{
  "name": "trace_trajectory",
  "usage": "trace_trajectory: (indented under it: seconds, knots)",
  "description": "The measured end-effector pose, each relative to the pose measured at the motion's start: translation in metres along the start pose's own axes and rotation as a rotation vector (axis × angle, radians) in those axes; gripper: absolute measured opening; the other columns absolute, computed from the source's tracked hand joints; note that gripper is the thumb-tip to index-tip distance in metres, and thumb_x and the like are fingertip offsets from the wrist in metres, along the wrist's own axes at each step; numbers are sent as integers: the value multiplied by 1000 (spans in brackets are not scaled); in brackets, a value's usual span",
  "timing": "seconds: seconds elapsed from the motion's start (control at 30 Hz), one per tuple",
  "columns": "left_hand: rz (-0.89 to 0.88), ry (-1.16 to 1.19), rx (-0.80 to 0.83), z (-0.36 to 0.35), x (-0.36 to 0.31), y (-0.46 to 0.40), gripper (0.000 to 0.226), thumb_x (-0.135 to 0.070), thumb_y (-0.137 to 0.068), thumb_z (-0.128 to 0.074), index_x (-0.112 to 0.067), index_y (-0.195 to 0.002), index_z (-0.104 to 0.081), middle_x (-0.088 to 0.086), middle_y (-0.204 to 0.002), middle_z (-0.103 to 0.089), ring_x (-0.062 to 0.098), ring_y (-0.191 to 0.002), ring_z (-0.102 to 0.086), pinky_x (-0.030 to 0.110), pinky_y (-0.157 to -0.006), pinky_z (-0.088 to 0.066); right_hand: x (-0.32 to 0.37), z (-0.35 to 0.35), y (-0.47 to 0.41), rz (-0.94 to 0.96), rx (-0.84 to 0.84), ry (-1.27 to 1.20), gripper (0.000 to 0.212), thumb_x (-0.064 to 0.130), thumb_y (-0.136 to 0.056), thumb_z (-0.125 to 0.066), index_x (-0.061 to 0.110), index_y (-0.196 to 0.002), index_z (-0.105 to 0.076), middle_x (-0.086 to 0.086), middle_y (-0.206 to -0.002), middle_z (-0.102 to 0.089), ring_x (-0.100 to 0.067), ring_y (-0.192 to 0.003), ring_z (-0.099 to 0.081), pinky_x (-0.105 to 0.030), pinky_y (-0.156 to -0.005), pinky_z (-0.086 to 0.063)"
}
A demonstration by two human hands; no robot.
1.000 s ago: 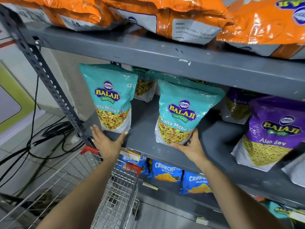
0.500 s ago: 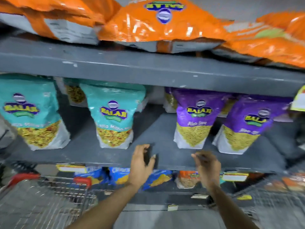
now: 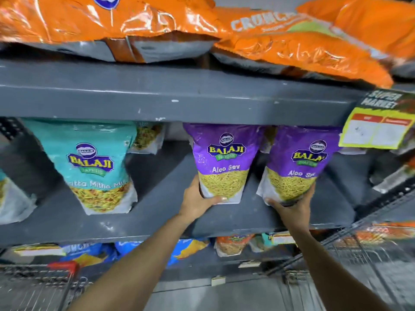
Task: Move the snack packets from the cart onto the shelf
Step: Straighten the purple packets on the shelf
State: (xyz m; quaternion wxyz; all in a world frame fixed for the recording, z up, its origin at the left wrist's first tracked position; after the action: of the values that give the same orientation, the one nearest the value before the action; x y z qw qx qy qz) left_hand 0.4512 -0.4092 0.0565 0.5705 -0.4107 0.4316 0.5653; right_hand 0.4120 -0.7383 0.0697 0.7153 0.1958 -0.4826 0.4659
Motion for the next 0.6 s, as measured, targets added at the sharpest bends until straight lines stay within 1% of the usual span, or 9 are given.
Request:
trace_trajectory:
  seconds: [0.07, 0.13, 0.2, 0.23, 0.3, 0.37, 0.43, 0.6]
  knots:
    - [18, 4, -14, 7, 4, 4, 83, -48, -51, -90, -37, -123, -51, -16, -116, -67, 2, -105, -63, 13, -81, -44, 2, 1, -2, 1, -6, -45, 140, 44, -40, -94, 40, -151, -9, -1, -149, -48, -22, -129, -54, -35, -104, -43]
    - [28, 5, -27, 17, 9, 8, 82, -49, -51, -90, -40, -123, -50, -22, -115, -66, -5, -105, -61, 12, -81, -44, 3, 3, -4, 0, -5, -64, 136, 48, -40, -93, 47, -149, -10, 2, -145, -52, -23, -126, -56, -32, -99, -41]
    - [39, 3, -38, 28, 14, 13, 82, -51, -51, -89, -43, -122, -49, -26, -114, -65, -9, -106, -60, 12, -82, -45, 4, 6, -4, 7, 4, -61, 135, 50, -41, -92, 48, -148, -11, 1, -144, -52, -26, -125, -56, -35, -99, -44]
    - [48, -3, -40, 33, 16, 15, 80, -52, -51, -89, -48, -120, -49, -29, -113, -65, -10, -105, -60, 13, -83, -46, 4, 6, -5, 12, 9, -57, 135, 49, -41, -92, 48, -148, -10, 1, -144, -52, -27, -125, -56, -38, -100, -46]
    - [61, -20, -39, 40, 18, 19, 75, -55, -51, -88, -59, -112, -47, -39, -108, -64, -17, -101, -59, 9, -80, -46, 4, 7, -5, 19, 16, -46, 135, 47, -43, -94, 48, -149, -10, 0, -144, -52, -28, -125, -56, -40, -101, -46]
    - [71, -34, -32, 45, 18, 23, 72, -56, -51, -88, -64, -108, -45, -47, -104, -60, -22, -98, -56, 6, -78, -44, 5, 6, -5, 25, 24, -46, 134, 45, -45, -94, 48, -149, -9, -1, -145, -50, -30, -127, -55, -43, -102, -46]
    - [81, -33, -26, 48, 18, 25, 72, -57, -50, -87, -61, -109, -45, -48, -103, -60, -23, -97, -56, 7, -78, -43, 6, 6, -4, 28, 23, -46, 134, 46, -45, -93, 48, -149, -8, -1, -147, -48, -31, -128, -53, -47, -103, -46]
    - [91, -24, -23, 50, 21, 28, 75, -57, -50, -87, -56, -113, -46, -39, -108, -62, -22, -99, -56, 8, -79, -44, 5, 6, -3, 27, 22, -42, 135, 50, -44, -91, 47, -150, -7, 0, -149, -47, -31, -130, -52, -46, -105, -44]
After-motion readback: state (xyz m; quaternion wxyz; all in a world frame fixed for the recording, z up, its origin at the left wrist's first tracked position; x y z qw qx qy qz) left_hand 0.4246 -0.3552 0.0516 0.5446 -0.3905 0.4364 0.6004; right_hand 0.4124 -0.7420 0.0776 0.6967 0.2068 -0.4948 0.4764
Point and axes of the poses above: each hand's wrist, its own y-axis away from the middle knuckle, its own z-axis out of the back of the hand, x = y × z, the point moved 9 cm from there along -y, towards the middle knuckle
